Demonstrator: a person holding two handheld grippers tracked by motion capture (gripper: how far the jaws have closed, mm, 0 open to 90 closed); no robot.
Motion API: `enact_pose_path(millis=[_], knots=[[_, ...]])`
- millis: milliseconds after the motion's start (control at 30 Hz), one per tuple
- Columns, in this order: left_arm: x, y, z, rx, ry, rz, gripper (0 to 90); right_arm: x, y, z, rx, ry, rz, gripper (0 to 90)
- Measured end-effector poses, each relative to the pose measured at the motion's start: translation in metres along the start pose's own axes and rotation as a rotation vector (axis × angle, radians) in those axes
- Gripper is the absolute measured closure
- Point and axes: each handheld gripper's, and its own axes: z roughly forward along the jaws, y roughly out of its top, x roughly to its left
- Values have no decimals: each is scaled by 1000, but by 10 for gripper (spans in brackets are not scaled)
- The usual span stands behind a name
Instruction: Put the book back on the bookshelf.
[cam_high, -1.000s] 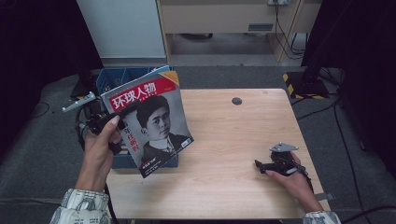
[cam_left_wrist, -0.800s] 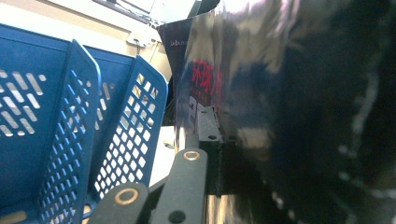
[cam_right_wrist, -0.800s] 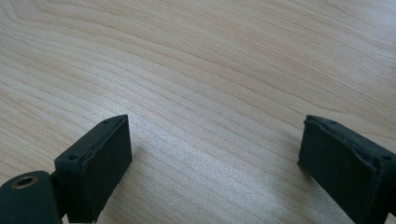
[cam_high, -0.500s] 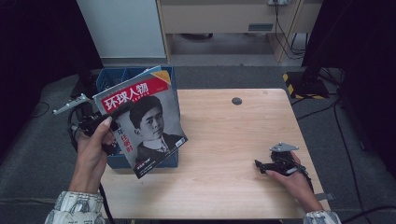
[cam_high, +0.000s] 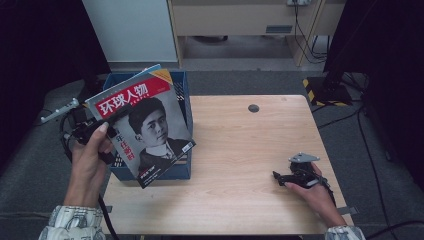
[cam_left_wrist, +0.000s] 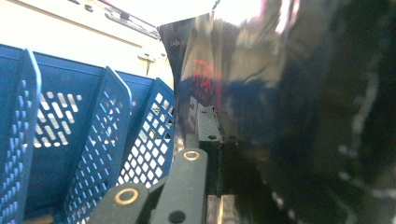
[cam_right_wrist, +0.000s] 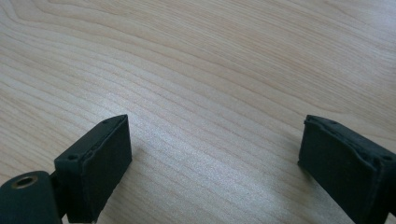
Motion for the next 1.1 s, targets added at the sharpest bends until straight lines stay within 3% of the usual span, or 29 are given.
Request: enact_pose_path(millis=[1100], knots=[[28,6,-44,-33,86,-10,867,0,0,0,0,0,-1,96]])
